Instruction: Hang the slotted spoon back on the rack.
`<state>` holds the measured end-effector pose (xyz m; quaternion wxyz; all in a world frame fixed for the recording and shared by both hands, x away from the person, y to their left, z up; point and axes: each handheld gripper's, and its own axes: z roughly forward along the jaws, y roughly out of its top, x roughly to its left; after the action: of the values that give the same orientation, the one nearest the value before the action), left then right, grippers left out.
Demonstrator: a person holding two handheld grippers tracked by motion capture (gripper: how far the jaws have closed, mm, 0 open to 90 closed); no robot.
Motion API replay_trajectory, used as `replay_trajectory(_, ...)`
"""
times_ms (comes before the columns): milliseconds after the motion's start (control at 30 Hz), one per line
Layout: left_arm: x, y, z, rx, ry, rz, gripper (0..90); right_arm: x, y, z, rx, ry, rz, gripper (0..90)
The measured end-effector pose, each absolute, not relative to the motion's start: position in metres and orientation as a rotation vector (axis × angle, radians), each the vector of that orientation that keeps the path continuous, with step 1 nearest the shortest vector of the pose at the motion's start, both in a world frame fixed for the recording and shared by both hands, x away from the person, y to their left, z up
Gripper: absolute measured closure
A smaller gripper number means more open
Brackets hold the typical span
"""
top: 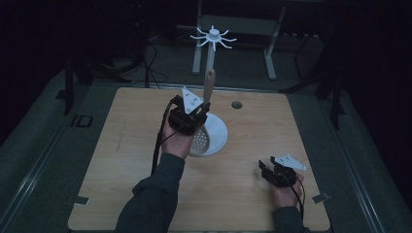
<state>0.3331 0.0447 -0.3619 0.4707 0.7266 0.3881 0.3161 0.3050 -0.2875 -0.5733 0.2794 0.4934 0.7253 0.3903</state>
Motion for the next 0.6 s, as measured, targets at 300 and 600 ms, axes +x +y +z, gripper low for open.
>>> replay_trajectory(300, 0.3332, 0.0435, -0.356, 1.759, 0.964, 0.784, 75.6, 0.305, -0.2874, -0.5733, 1.323, 1.946, 1.046, 45.0)
replay_trajectory(600, 0.3337, 0.0411, -0.3514, 1.73, 0.988, 0.803, 75.6, 0.305, -0.2874, -0.5733, 1.324, 1.945, 1.046, 44.9)
